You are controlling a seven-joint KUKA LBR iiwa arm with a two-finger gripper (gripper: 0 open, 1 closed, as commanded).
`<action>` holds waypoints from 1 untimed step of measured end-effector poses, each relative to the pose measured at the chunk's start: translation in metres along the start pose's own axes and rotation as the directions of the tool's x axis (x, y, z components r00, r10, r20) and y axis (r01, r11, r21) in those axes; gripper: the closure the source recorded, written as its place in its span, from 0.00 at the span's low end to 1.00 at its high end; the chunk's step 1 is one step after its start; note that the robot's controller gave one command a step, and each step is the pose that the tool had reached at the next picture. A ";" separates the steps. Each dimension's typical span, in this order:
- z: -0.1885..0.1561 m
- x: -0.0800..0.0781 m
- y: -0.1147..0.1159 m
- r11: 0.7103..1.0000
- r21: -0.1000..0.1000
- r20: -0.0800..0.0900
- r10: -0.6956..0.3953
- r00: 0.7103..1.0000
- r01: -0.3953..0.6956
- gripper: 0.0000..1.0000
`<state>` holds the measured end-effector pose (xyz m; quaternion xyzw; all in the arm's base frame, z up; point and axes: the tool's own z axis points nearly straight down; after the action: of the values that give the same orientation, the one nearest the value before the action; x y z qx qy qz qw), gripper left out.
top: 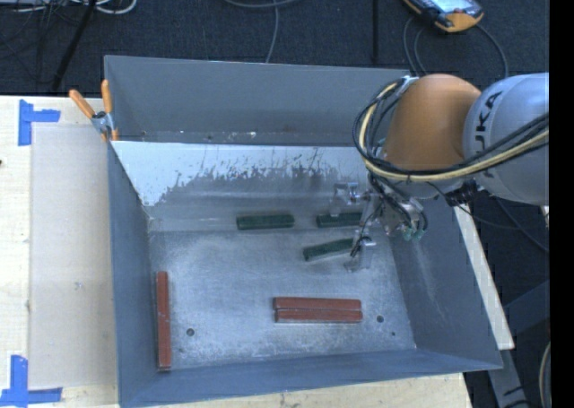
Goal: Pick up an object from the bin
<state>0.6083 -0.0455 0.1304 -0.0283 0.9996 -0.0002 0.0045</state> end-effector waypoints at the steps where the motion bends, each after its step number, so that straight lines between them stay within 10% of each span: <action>1: 0.062 0.001 -0.017 0.995 -0.002 -0.005 0.096 0.995 -0.096 0.00</action>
Offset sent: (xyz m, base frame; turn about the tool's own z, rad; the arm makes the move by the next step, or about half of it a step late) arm 0.0074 -0.0193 -0.0604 -0.0739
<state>0.6092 -0.0626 0.0680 0.0196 0.9998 0.0010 0.0022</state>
